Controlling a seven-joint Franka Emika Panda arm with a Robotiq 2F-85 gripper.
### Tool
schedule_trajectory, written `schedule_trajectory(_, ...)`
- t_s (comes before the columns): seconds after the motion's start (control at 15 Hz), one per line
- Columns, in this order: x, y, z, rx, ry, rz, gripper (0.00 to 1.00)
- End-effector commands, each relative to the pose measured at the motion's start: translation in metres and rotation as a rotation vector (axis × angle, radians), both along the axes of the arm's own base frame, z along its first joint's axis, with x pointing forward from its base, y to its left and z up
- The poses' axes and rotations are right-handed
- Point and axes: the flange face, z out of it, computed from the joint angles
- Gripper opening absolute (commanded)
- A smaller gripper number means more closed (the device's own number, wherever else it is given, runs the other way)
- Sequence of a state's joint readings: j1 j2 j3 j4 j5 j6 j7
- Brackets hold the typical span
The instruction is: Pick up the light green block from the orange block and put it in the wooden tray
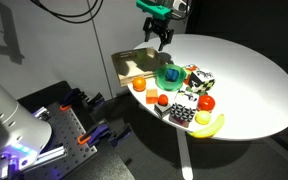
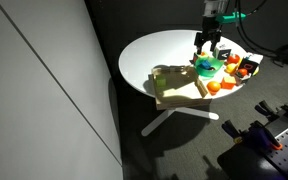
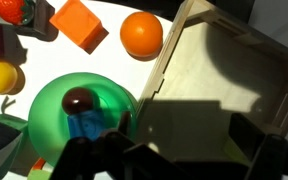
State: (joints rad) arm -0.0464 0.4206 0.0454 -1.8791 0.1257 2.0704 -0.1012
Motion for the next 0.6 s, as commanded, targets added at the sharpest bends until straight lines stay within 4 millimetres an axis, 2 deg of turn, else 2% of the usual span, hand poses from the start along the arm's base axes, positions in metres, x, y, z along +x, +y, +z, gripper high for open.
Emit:
schedule_trajectory(0.0,-0.028,-0.014,0.013,-0.007,0.027,-0.018,1.00)
schedule_trajectory(0.53,-0.062,-0.030,0.033,-0.052,-0.094,-0.055,1.00)
